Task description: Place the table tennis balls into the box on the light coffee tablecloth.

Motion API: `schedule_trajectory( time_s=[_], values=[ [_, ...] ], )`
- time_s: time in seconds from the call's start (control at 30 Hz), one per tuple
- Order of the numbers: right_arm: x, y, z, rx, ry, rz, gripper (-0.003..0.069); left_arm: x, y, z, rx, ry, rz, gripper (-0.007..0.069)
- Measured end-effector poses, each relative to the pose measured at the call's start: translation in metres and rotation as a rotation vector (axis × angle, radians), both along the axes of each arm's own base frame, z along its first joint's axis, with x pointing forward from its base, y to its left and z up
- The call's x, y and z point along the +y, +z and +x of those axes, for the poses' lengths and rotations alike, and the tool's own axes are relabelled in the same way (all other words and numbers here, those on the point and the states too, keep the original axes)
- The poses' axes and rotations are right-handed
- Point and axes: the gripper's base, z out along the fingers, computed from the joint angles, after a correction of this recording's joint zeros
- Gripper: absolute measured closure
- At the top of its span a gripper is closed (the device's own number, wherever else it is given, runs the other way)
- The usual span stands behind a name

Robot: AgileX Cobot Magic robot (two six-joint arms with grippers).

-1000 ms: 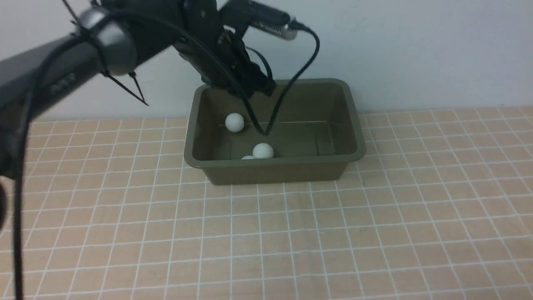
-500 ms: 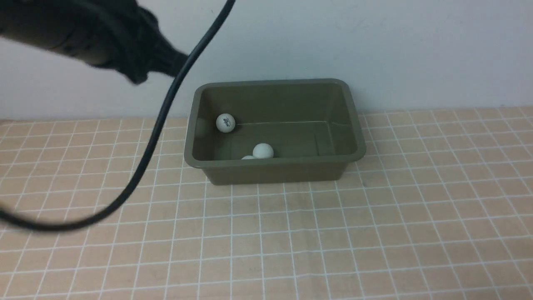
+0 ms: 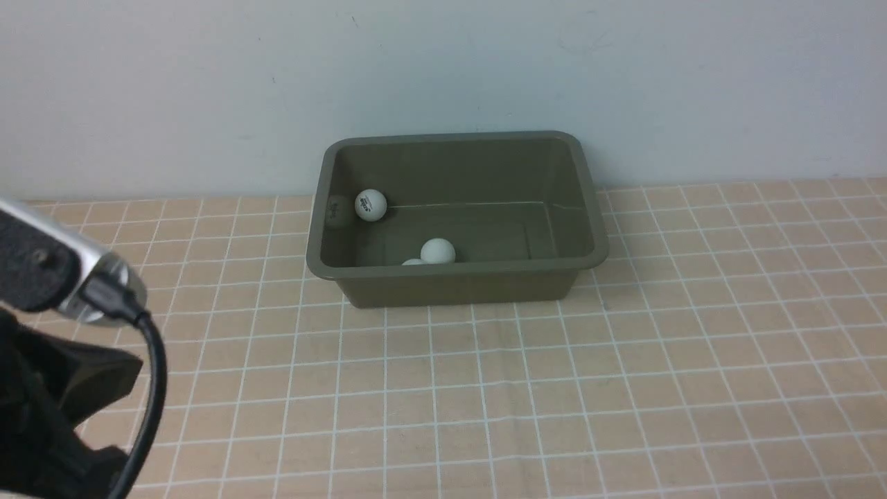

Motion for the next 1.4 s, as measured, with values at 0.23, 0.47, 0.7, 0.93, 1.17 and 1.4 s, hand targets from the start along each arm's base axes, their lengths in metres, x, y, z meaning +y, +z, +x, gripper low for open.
schedule_trajectory(
  time_s=[0.23, 0.47, 0.7, 0.93, 1.17, 1.4],
  values=[
    [0.000, 0.000, 0.000, 0.000, 0.000, 0.000, 0.0677, 0.016, 0.004, -0.009, -0.060, 0.054, 0.090, 0.0693],
    [0.000, 0.000, 0.000, 0.000, 0.000, 0.000, 0.0677, 0.043, 0.012, -0.031, -0.223, 0.304, -0.020, 0.0693],
    [0.000, 0.000, 0.000, 0.000, 0.000, 0.000, 0.0677, 0.050, -0.034, -0.044, -0.408, 0.382, -0.078, 0.0693],
    [0.000, 0.000, 0.000, 0.000, 0.000, 0.000, 0.0677, 0.049, -0.102, -0.049, -0.477, 0.401, -0.144, 0.0693],
    [0.000, 0.000, 0.000, 0.000, 0.000, 0.000, 0.0677, 0.050, -0.157, -0.059, -0.493, 0.407, -0.165, 0.0693],
    [0.000, 0.000, 0.000, 0.000, 0.000, 0.000, 0.0677, 0.050, -0.169, -0.061, -0.499, 0.410, -0.172, 0.0693]
  ],
)
